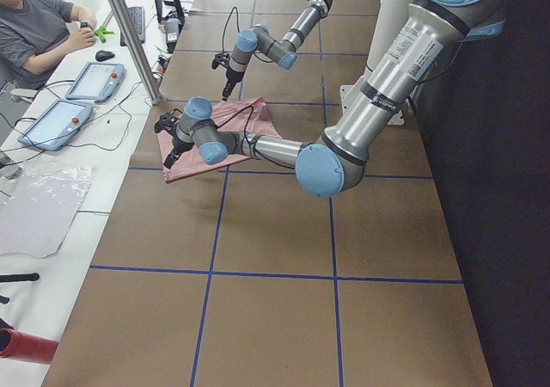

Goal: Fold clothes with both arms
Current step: 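Reach the right gripper toward the shirt's side nearest it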

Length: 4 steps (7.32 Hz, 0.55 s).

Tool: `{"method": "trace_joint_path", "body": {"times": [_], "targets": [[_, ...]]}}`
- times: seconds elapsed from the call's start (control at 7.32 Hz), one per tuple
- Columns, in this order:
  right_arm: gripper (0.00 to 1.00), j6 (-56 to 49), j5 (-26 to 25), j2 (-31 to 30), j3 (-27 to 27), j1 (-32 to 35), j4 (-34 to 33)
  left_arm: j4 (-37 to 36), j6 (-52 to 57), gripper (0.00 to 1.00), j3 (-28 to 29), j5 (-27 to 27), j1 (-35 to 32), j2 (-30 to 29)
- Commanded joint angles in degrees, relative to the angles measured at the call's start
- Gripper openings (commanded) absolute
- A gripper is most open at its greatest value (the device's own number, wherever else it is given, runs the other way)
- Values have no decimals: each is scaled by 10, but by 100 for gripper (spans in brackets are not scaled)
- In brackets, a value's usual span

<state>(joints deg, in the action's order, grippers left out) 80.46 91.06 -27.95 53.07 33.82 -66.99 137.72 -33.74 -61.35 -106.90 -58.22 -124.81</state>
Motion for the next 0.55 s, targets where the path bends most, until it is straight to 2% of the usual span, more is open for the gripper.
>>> {"method": "trace_joint_path", "body": {"times": [0.0,0.41], "targets": [[49,-3,-5,4,-24,-2,20,0,0,100,0,0,0,0],[43,-6,-10,1,-32,-9,18,0,0,100,0,0,1,0]]}}
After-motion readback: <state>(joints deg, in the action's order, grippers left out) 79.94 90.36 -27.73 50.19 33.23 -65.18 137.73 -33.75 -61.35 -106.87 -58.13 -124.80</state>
